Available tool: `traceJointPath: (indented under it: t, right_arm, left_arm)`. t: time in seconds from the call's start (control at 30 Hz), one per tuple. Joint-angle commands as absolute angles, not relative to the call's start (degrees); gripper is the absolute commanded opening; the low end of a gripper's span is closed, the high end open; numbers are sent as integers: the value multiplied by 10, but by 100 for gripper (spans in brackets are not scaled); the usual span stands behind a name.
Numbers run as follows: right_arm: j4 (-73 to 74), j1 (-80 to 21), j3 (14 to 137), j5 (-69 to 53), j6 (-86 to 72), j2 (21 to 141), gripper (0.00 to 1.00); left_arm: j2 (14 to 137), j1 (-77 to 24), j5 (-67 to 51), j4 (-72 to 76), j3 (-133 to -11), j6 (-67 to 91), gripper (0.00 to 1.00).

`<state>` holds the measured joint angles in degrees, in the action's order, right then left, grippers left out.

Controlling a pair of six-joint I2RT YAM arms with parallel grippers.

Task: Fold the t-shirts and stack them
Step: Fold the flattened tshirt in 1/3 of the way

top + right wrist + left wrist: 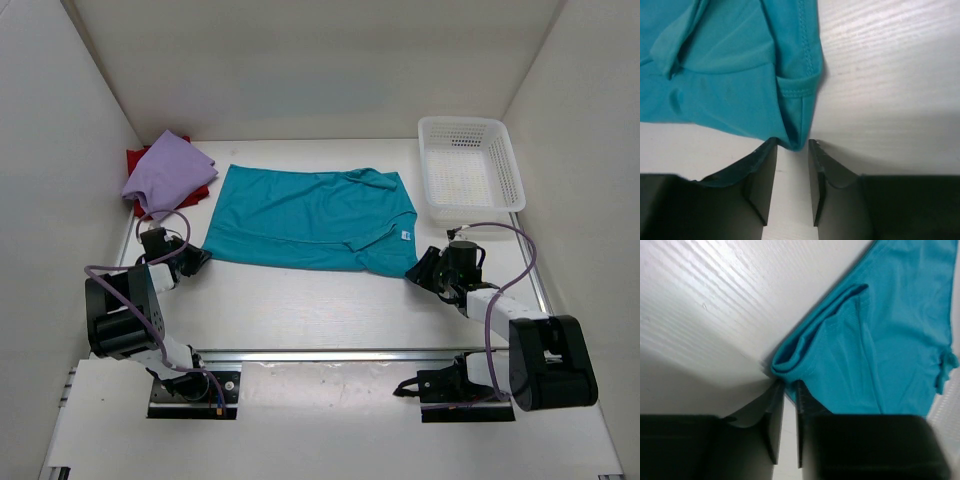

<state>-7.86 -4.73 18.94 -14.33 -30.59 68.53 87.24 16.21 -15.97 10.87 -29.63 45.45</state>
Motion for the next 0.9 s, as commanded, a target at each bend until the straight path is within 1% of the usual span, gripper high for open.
traceJointPath:
  t: [0.0,0.03,0.07,0.1,0.13,0.23,0.4,0.53,0.67,0.77,0.87]
  right_arm:
    - [-130,-47,207,-137,-309,722,26]
    - [-137,-43,214,-134,-312,738,13]
    - [-140,-41,218,-138,-312,745,9]
    - [-148,-35,221,-134,-314,753,1]
    - [-151,-35,223,-135,-316,757,0]
    - [-138,-23,228,-132,-318,752,0]
    - [-92,-32,207,-97,-310,685,1]
    - [-72,-25,187,-118,-308,661,0]
    - [-32,-31,164,-115,-307,614,0]
    - [-3,-4,134,-127,-309,568,0]
    - [28,15,107,-152,-326,510,0]
  left_arm:
    - [890,156,-156,112,-312,448,23]
    - [897,156,-162,119,-317,451,17]
    - [907,156,-164,124,-320,455,14]
    - [906,150,-168,127,-325,457,7]
    - [916,150,-163,127,-327,460,0]
    - [923,145,-156,123,-338,455,0]
    - [911,156,-153,96,-338,443,0]
    - [884,158,-135,63,-324,426,0]
    - [830,153,-114,20,-305,407,0]
    - [776,184,-115,-13,-272,398,0]
    - [718,214,-144,-69,-242,381,0]
